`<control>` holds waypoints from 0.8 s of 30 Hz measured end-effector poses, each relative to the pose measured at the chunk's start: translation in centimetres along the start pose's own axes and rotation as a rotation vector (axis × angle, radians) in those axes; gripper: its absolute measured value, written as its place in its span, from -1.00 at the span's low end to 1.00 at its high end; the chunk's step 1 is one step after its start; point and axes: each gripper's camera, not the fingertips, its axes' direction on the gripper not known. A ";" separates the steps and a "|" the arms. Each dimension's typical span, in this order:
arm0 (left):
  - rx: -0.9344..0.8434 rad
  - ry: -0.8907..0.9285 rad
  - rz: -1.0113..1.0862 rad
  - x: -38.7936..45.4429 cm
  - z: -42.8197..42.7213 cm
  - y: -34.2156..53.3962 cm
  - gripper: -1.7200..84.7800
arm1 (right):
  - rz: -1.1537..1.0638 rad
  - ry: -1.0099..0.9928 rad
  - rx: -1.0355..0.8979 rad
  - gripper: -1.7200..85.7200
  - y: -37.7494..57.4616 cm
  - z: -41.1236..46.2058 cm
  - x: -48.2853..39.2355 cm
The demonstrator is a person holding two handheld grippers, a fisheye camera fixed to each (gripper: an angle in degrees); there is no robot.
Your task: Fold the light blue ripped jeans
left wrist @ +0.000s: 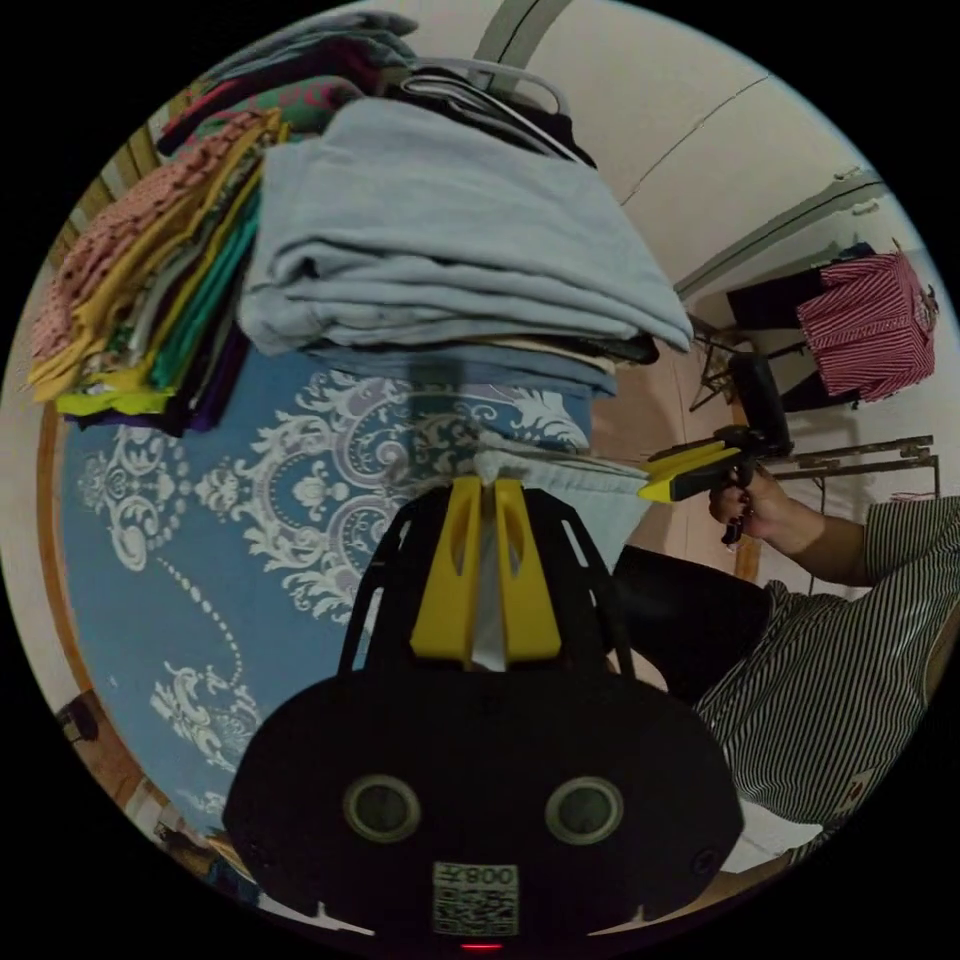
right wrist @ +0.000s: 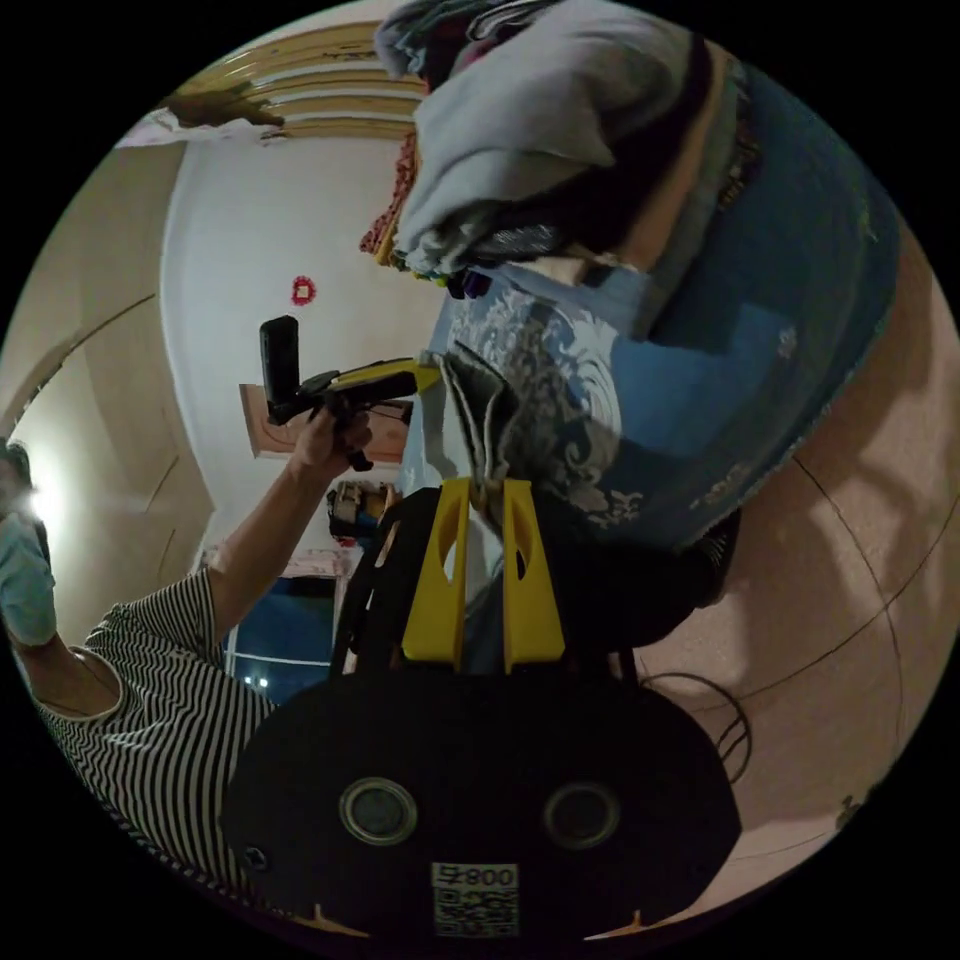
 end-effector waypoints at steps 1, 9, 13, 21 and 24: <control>0.014 -0.023 -0.020 -0.1 -1.6 0.3 -0.90 | -0.031 0.021 -0.004 -0.82 -0.5 0.8 -0.6; 0.046 -0.014 -0.097 0.5 -9.7 1.8 -0.91 | -0.095 0.153 -0.053 -0.82 -0.1 6.4 -2.6; 0.087 0.004 -0.088 1.7 -15.3 3.5 -0.91 | -0.095 0.153 -0.034 -0.82 2.4 8.5 -3.2; 0.249 0.006 -0.096 3.1 -29.8 10.6 -0.91 | -0.284 0.148 -0.020 -0.83 6.6 13.4 -9.6; 0.321 0.007 -0.132 3.3 -35.8 15.4 -0.91 | -0.390 0.127 -0.047 -0.83 8.4 16.3 -12.9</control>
